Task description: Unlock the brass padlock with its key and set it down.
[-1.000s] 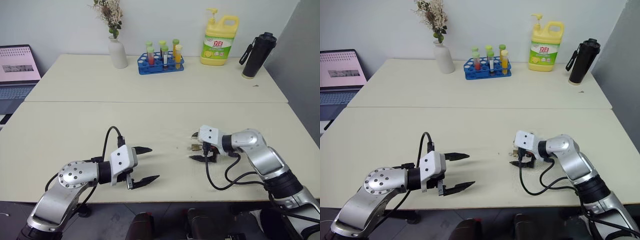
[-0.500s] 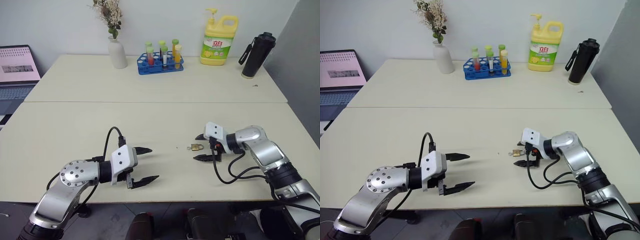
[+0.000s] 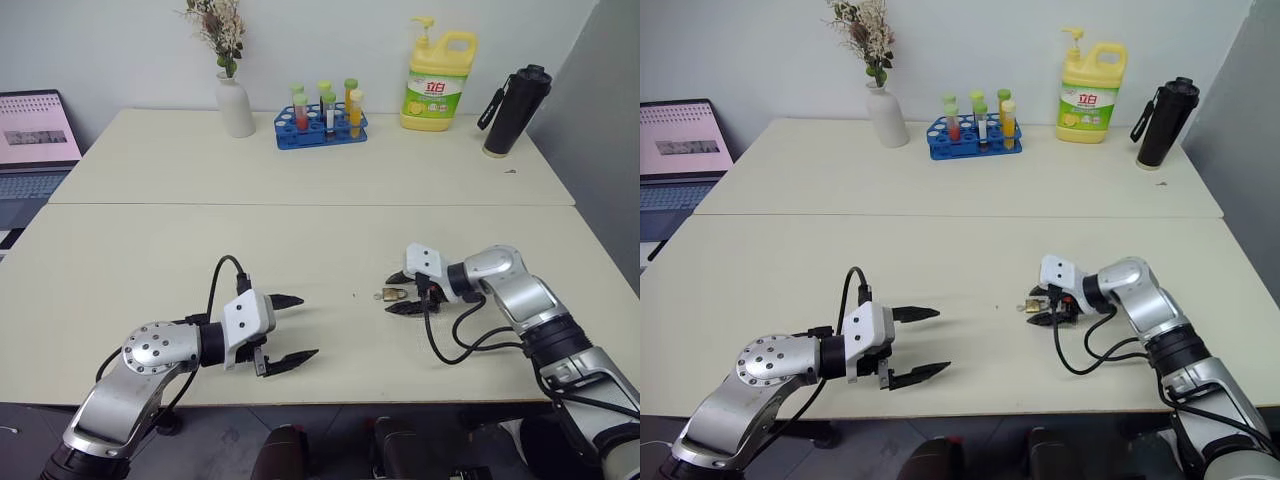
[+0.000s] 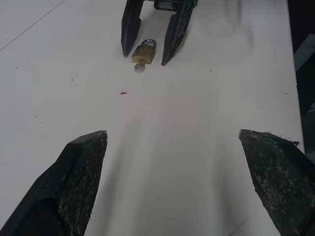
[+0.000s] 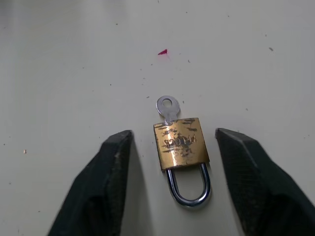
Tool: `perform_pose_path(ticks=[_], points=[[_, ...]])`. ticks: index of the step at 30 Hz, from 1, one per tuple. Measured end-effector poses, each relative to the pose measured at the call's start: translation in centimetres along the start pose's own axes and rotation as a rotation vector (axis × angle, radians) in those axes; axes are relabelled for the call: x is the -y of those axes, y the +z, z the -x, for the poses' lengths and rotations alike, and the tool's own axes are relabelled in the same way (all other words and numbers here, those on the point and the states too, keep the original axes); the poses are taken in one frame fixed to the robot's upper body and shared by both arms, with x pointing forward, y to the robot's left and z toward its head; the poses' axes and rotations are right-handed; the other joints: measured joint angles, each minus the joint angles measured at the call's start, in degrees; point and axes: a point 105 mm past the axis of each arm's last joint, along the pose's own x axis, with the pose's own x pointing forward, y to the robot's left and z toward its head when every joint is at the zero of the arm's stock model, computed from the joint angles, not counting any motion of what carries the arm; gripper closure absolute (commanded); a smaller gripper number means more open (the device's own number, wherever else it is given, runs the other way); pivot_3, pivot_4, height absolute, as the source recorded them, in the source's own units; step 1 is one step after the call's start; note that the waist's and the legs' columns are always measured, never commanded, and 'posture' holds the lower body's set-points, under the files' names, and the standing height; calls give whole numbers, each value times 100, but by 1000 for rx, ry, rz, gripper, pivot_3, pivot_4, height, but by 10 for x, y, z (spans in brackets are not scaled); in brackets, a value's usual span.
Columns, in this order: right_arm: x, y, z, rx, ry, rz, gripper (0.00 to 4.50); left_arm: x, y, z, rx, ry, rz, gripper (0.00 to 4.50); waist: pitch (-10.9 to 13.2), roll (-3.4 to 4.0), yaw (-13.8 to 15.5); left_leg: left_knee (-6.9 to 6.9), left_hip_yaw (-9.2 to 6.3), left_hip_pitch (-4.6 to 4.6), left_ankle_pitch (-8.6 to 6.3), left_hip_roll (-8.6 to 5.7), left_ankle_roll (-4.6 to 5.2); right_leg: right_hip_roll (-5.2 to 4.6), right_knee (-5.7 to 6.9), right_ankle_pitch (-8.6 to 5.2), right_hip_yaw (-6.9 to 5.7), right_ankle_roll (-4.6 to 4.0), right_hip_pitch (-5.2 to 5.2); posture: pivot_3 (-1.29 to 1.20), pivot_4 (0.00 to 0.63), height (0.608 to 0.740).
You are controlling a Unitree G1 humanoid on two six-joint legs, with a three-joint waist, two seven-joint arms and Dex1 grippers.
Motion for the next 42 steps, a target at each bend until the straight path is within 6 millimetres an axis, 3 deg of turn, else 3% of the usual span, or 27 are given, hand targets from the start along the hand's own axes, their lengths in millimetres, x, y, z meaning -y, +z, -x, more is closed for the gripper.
perform_pose_path(ticks=[2, 3, 10, 14, 19, 24, 29, 37, 42], points=[[-2, 1, -1, 3, -8, 7, 3501, 0, 0, 0, 0, 1, 1, 0, 0, 0, 0, 0, -1, 1, 0, 0, 0, 0, 0, -1, -1, 2, 1, 0, 150, 740], [-3, 1, -1, 1, -15, 15, 3572, 0, 0, 0, -1, 1, 2, 0, -1, 0, 0, 0, 0, 3, 0, 0, 0, 0, 1, -1, 0, 2, 2, 0, 150, 740], [-7, 0, 1, 3, -70, 76, 3568, 1, -2, 0, -6, 2, 1, 0, -3, -1, 8, 1, 0, 3, 0, -2, 0, 0, 0, -2, 0, 3, 4, 0, 150, 740], [-4, -2, 13, -13, -172, 161, 3568, -5, 1, -3, 13, 34, 7, 0, -2, -1, 28, 3, 2, -2, 0, -6, 0, 0, -1, -3, 0, 10, 2, 0, 150, 740], [-13, 15, 23, 10, -332, 324, 3568, -24, 23, -12, 110, 101, 73, 0, -2, -2, 34, 3, -5, -8, 0, -5, 0, 0, -2, -7, -2, 17, 1, 0, 150, 740], [-24, 6, 33, -85, -473, 554, 3568, -34, 39, -17, 155, 71, 132, 0, -3, -4, 29, 2, -1, -7, 1, -8, -2, 4, -2, -9, -2, 20, 1, 0, 150, 740], [-30, 35, 36, -9, -574, 813, 3568, -38, 58, -26, 175, -22, 106, 0, -3, -4, -7, 3, 11, 1, 2, -9, -3, 17, 1, -7, 1, 25, 0, 0, 150, 740], [-35, 65, 41, 138, -675, 972, 3568, -43, 79, -45, 211, -173, 176, 0, -3, -6, 22, 10, 8, -7, 2, -14, -3, 18, 0, -6, 3, 25, 1, 0, 150, 740], [-34, 71, 43, 160, -691, 991, 3568, -44, 83, -50, 207, -213, 182, 0, -3, -6, 17, 9, 6, -6, 2, -12, -3, 18, 0, 0, 6, 15, 1, 0, 150, 740]])
